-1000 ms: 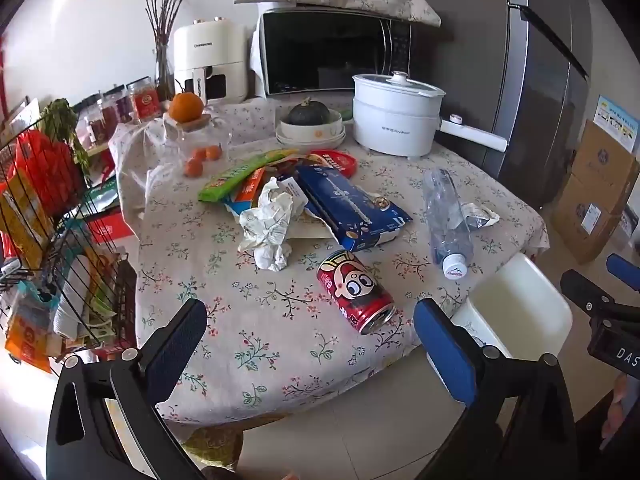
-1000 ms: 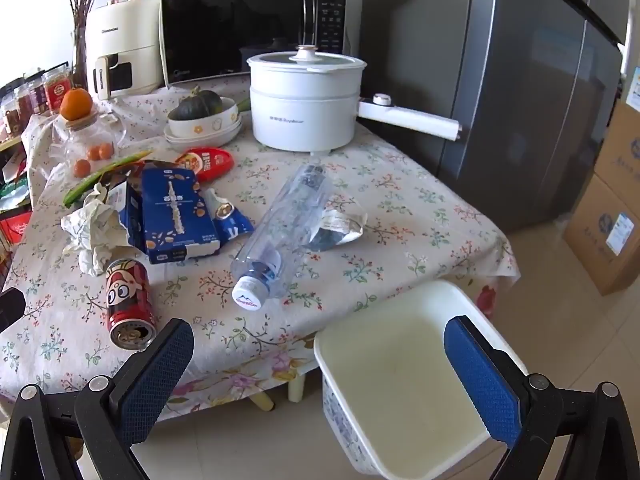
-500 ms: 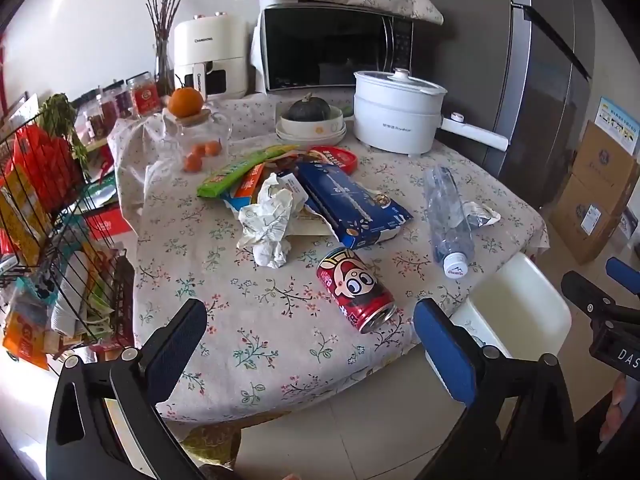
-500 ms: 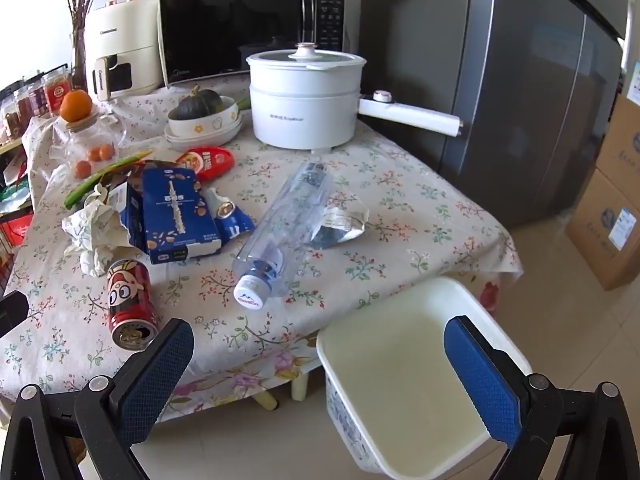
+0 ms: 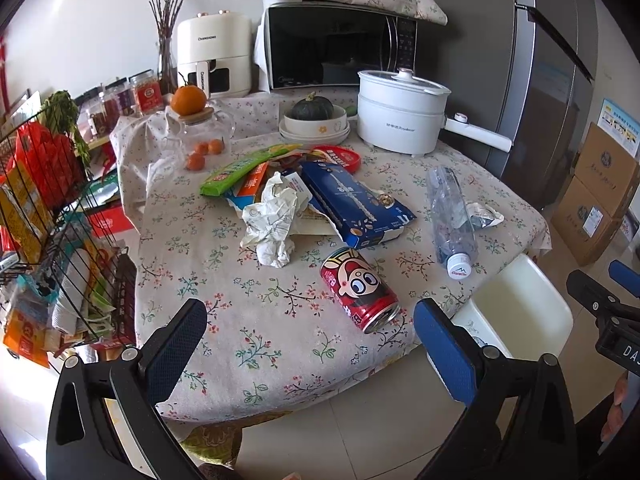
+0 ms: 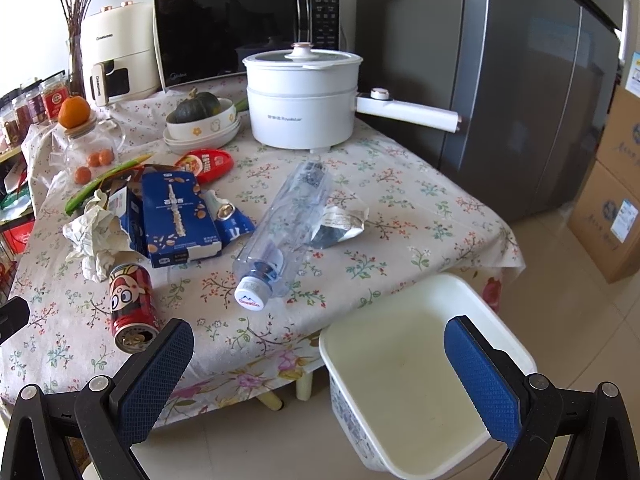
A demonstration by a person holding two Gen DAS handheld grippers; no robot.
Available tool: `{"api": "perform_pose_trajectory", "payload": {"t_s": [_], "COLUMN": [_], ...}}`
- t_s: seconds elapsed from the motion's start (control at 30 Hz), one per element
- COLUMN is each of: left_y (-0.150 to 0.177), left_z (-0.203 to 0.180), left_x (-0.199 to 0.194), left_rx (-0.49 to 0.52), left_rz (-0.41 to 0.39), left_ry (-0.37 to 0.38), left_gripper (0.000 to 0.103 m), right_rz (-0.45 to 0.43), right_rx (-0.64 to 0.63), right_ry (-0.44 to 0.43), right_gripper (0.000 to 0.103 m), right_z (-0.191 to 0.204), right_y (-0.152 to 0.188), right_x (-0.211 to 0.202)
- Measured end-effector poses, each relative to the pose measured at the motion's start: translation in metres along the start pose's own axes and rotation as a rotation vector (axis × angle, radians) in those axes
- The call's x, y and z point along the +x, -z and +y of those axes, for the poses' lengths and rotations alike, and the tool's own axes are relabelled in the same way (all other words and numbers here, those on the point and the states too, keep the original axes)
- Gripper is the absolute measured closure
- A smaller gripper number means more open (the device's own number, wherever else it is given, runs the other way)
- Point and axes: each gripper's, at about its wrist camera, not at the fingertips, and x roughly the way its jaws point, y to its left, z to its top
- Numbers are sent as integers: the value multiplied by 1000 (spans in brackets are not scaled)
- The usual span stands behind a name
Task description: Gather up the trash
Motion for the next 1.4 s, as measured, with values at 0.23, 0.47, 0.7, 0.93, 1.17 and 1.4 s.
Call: {"api": "perform_pose_trajectory", "payload": {"t_s": [0.23,0.47,0.7,0.93,1.17,1.4], "left_y": [-2,-3,-6,1,-1,-2], "left_z": [-1,-1,1,-1,-6,-9], "left_x": [0,1,1,6,9,16], "left_rx": [-2,-4,-11,-10,-10,-19], "left_rz": [3,6,12,18,23,41], "left_ry": [4,0,1,4,7,12], "left_gripper": [0,0,0,0,0,0], "right_rz": [1,2,-5,-7,-7,-9], "right_rx": [8,16,21,21,20,21], "right_ry": [2,1,5,11,13,19], "right_gripper": [0,0,0,0,0,0], "right_z": [-2,-6,-8,-8,-9,-13], "right_y": [0,0,-1,-1,-2,-3], "right_x": [2,2,0,0,1,2]}}
